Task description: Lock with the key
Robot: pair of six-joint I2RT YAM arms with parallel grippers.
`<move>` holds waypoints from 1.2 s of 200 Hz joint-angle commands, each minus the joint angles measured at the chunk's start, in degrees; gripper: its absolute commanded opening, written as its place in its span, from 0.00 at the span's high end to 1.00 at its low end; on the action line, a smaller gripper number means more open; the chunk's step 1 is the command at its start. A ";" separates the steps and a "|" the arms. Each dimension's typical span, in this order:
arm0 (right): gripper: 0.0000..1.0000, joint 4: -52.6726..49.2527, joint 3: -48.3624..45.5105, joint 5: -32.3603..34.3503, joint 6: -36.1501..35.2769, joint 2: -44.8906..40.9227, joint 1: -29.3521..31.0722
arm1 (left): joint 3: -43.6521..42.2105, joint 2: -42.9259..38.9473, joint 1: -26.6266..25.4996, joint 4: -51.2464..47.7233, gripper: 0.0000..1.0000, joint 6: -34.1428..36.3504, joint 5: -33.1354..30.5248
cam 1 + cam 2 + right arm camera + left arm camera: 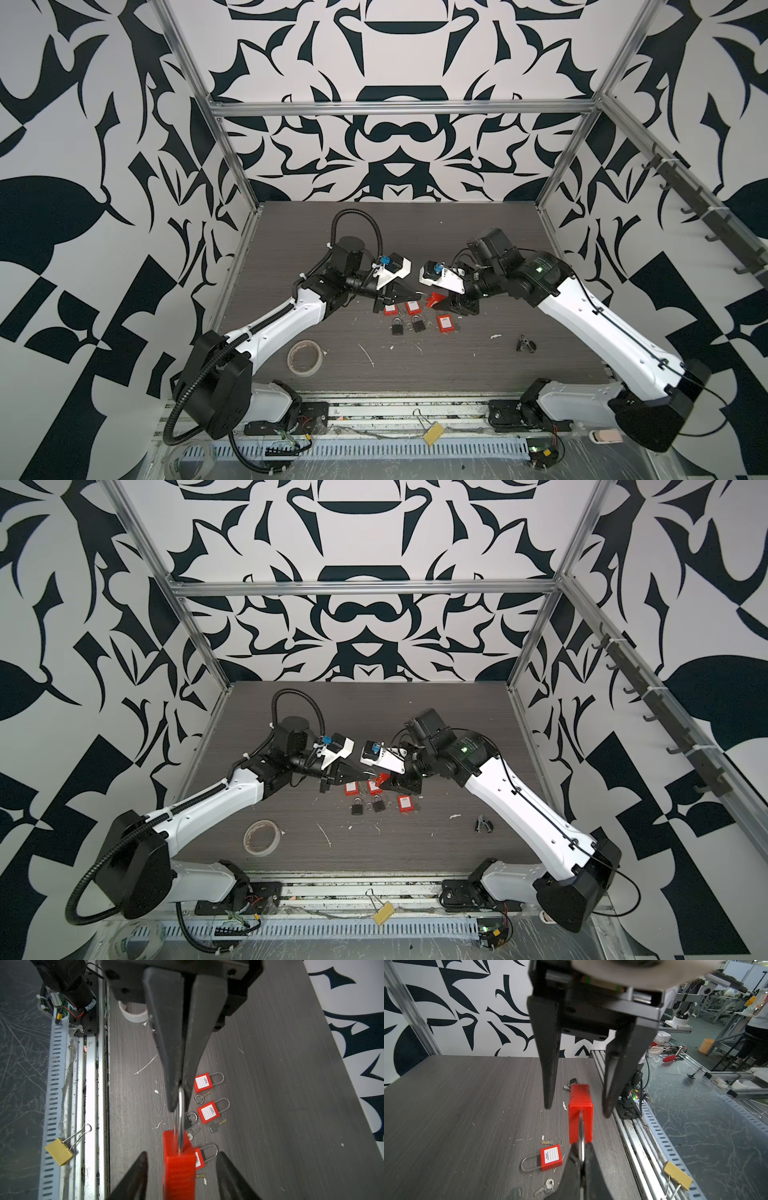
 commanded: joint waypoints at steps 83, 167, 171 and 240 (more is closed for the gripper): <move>0.43 -17.98 7.60 7.35 0.58 -1.88 -1.48 | 0.98 -1.68 1.45 3.87 1.00 -4.14 5.87; 0.55 -2.80 -1.28 11.54 2.46 0.55 -1.72 | -0.31 -2.91 0.00 5.71 1.00 -7.07 4.45; 0.56 -1.04 -2.31 11.48 2.16 -0.06 -1.69 | -0.82 -2.97 -0.04 6.73 1.00 -7.78 4.28; 0.44 0.89 -8.04 16.62 -1.70 -7.65 -1.41 | -0.33 -2.45 0.00 5.75 1.00 -6.57 3.50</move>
